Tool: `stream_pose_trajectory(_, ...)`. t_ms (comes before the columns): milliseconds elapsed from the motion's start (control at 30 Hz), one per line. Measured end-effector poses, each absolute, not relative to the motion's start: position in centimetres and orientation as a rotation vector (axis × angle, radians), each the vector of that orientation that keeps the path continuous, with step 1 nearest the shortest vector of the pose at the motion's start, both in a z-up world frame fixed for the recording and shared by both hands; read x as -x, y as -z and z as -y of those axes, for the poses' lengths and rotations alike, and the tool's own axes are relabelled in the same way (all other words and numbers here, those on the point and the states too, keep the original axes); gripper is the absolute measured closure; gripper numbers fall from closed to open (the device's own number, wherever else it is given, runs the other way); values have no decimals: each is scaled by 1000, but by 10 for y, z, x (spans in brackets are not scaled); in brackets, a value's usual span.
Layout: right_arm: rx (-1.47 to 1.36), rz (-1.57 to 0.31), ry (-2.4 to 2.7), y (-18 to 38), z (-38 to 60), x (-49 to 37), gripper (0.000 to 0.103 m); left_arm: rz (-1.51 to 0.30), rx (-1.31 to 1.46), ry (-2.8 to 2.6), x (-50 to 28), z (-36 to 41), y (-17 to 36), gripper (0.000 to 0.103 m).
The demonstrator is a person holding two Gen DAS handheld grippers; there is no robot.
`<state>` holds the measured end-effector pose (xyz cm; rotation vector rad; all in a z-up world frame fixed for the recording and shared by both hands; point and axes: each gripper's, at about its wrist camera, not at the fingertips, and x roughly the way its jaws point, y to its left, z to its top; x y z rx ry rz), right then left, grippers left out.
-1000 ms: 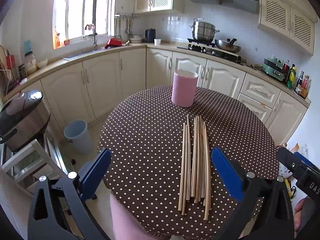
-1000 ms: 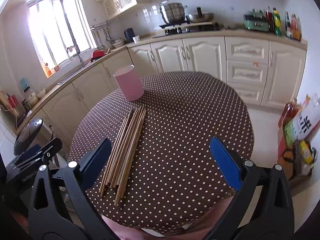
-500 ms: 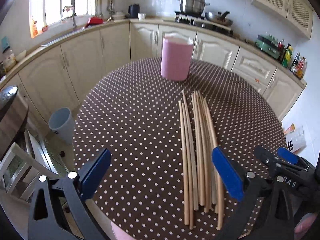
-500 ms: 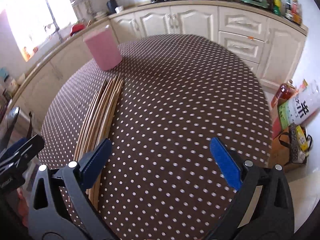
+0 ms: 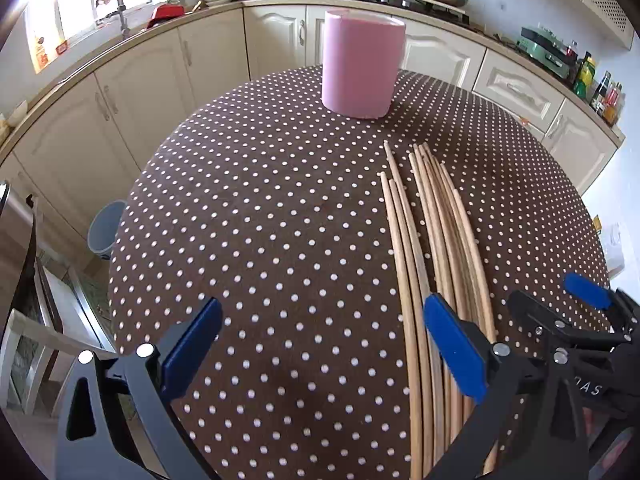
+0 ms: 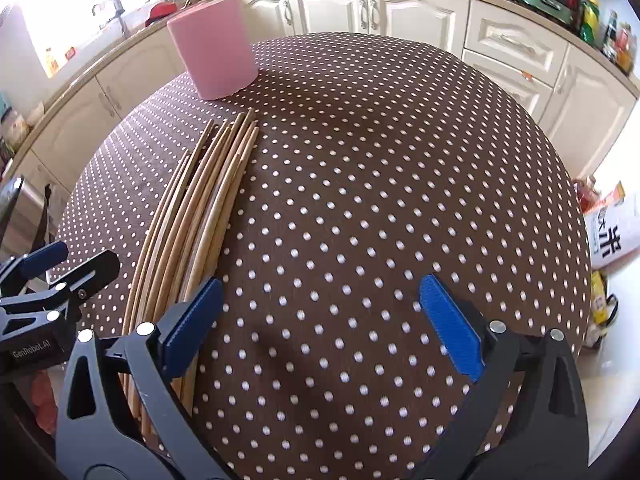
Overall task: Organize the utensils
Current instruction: 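Move both tools down toward the bundle of wooden chopsticks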
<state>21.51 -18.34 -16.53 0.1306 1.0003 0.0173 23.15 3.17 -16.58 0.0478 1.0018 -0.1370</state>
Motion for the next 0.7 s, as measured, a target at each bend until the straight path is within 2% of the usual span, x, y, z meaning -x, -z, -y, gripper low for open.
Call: stream_pose_trajectory(700,-59,-1032,-61,170,155,-248,6,-1012,-35,153,-244,-51,168,4)
